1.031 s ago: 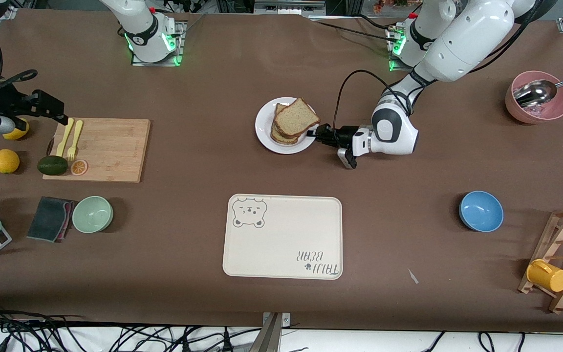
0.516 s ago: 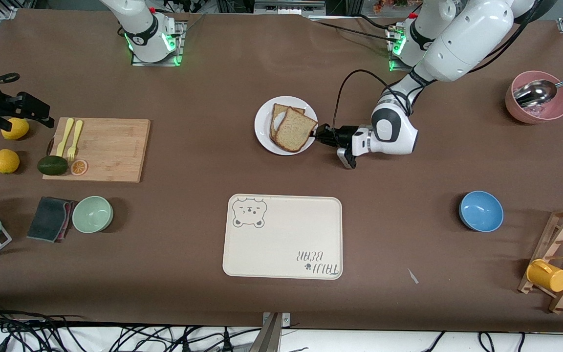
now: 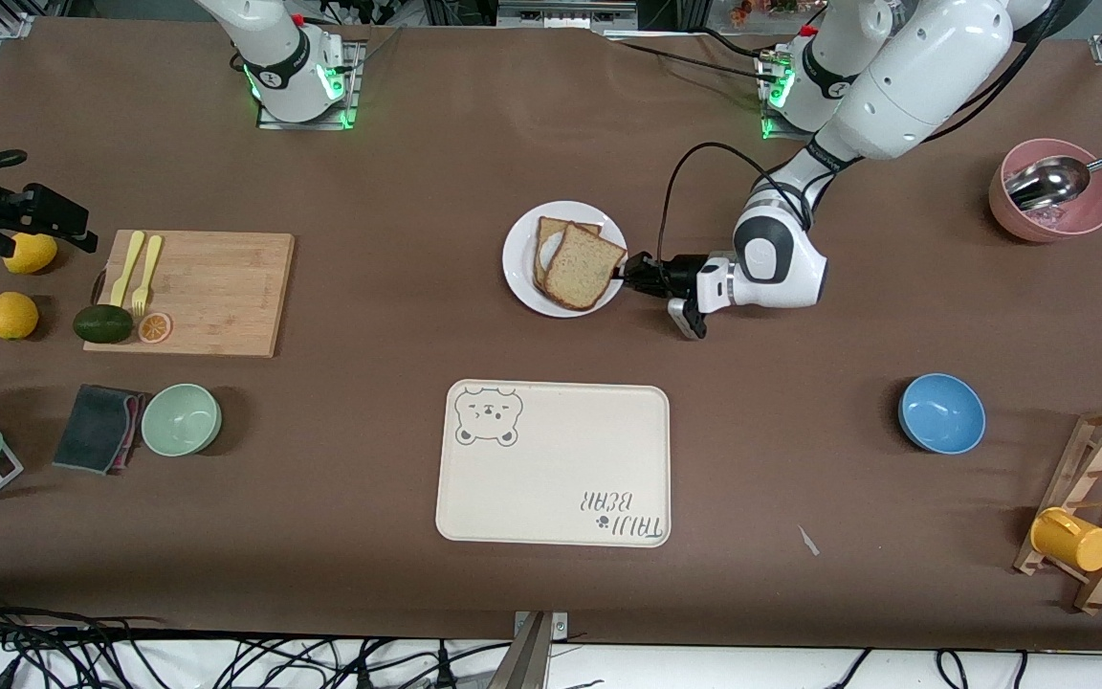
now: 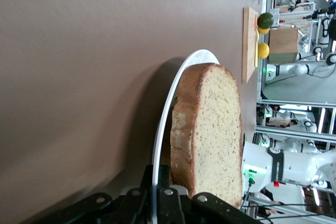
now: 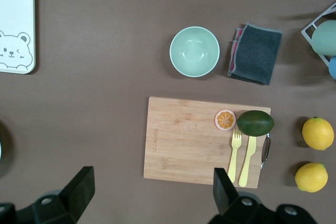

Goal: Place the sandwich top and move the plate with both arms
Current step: 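Slide the white plate onto the bear tray with the left gripper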

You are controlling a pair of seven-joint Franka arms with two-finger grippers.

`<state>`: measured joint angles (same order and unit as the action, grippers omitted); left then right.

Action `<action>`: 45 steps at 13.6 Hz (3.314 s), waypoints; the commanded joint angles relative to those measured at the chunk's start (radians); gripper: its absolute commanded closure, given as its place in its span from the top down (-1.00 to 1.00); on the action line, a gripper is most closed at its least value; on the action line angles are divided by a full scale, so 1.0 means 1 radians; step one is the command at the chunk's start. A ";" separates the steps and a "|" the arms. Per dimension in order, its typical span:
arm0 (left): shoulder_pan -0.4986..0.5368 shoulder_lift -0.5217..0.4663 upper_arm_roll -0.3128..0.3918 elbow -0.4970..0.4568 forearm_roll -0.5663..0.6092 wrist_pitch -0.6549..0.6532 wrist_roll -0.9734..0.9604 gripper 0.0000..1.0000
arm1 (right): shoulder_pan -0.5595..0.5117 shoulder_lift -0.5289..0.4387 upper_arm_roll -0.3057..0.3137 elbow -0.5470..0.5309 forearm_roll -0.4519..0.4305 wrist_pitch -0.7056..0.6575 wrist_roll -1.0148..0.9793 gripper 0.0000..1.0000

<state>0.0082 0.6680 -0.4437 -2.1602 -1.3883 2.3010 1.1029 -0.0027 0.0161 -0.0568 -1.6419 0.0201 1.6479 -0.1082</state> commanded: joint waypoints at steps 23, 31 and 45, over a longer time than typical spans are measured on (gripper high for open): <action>0.016 0.084 0.033 0.497 -0.018 0.041 -0.383 -1.00 | 0.009 -0.008 -0.012 -0.010 -0.008 -0.002 0.053 1.00; -0.157 0.173 0.206 0.643 -0.017 0.043 -0.526 -1.00 | 0.009 -0.008 -0.012 -0.010 -0.006 -0.002 0.055 1.00; -0.192 0.352 0.209 0.835 -0.018 0.046 -0.523 -1.00 | 0.009 -0.008 -0.012 -0.010 -0.005 -0.002 0.055 1.00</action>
<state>-0.1660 0.9910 -0.2447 -1.3794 -1.3883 2.3505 0.5777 -0.0027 0.0172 -0.0624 -1.6432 0.0201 1.6469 -0.0717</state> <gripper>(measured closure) 0.956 0.000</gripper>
